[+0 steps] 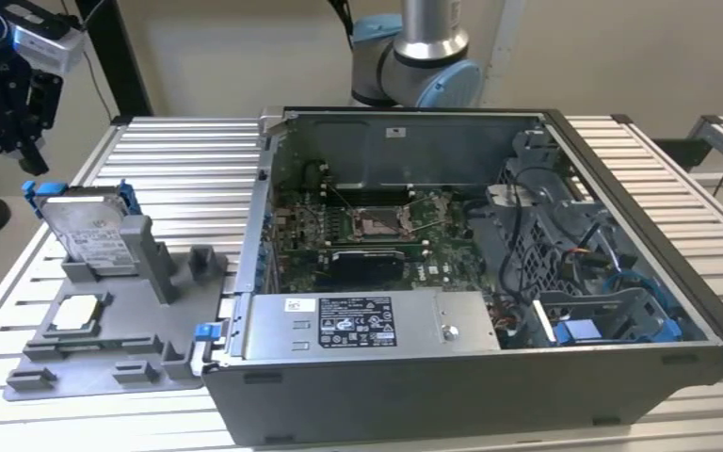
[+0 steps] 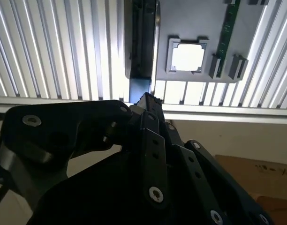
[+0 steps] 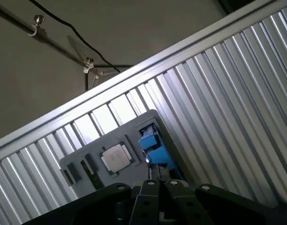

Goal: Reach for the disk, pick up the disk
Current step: 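Pick up the disk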

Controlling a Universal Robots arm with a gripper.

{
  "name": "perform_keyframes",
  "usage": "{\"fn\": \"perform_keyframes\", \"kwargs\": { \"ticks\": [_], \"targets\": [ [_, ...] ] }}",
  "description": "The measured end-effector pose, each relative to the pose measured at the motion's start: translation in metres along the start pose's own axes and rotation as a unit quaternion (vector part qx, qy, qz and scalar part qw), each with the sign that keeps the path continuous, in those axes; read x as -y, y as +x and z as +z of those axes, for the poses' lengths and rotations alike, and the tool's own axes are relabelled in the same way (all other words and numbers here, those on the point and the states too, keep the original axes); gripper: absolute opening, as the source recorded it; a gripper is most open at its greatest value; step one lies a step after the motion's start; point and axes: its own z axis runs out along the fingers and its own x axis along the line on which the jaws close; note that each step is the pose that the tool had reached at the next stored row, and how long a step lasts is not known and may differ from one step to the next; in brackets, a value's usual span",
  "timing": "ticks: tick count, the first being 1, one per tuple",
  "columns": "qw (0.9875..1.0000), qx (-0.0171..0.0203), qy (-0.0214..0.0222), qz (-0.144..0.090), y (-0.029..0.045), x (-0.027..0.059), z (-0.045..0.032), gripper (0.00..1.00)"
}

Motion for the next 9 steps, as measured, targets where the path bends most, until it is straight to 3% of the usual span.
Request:
{"fn": "perform_keyframes", "kwargs": {
  "ticks": [4, 9],
  "targets": [
    [0.9994, -0.0013, 0.0, -0.035, 0.0, 0.0, 0.0, 0.0],
    [0.9969, -0.003, 0.0, -0.078, 0.0, 0.0, 0.0, 0.0]
  ]
}}
